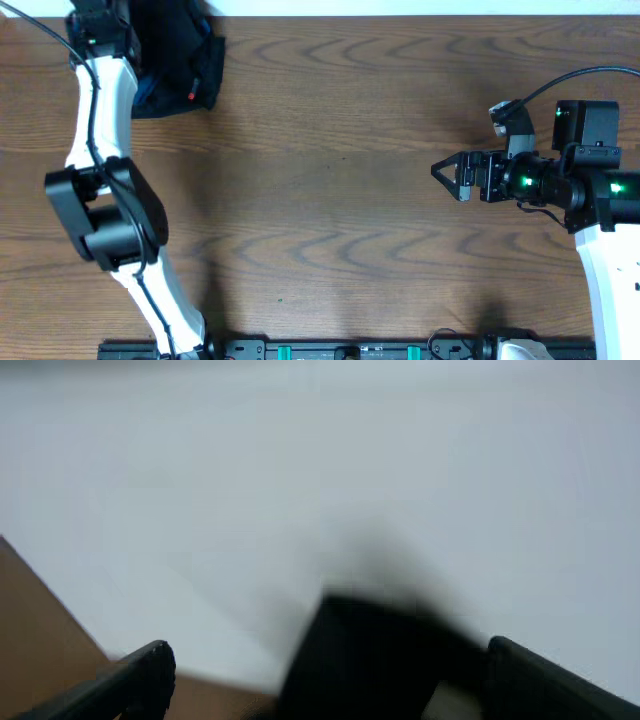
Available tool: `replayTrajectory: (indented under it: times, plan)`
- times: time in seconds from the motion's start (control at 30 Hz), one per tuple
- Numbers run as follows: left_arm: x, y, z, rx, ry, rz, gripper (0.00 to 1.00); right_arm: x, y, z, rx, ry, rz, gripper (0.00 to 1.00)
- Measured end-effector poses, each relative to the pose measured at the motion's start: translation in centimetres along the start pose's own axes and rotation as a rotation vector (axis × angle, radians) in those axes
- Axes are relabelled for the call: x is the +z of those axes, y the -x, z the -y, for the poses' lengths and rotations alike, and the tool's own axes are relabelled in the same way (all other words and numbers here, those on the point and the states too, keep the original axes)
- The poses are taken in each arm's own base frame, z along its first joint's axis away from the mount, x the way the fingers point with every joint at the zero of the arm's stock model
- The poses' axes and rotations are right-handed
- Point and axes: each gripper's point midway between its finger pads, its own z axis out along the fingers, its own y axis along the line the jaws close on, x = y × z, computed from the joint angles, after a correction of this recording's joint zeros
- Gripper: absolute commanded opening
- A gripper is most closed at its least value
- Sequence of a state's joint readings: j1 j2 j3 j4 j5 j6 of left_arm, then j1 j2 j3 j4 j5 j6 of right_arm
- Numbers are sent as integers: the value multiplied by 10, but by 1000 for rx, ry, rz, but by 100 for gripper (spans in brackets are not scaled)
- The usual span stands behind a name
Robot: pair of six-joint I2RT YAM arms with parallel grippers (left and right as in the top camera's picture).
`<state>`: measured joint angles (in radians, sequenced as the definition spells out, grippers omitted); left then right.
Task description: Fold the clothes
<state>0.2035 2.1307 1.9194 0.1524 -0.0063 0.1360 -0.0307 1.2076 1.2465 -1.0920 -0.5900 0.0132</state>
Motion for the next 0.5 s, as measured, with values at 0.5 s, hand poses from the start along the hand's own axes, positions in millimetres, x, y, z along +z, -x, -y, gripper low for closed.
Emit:
replayTrajectory:
  times: [0.5]
  plan:
    - [21, -134, 11, 26, -25, -346, 98, 0, -2, 0, 6, 0, -9, 99]
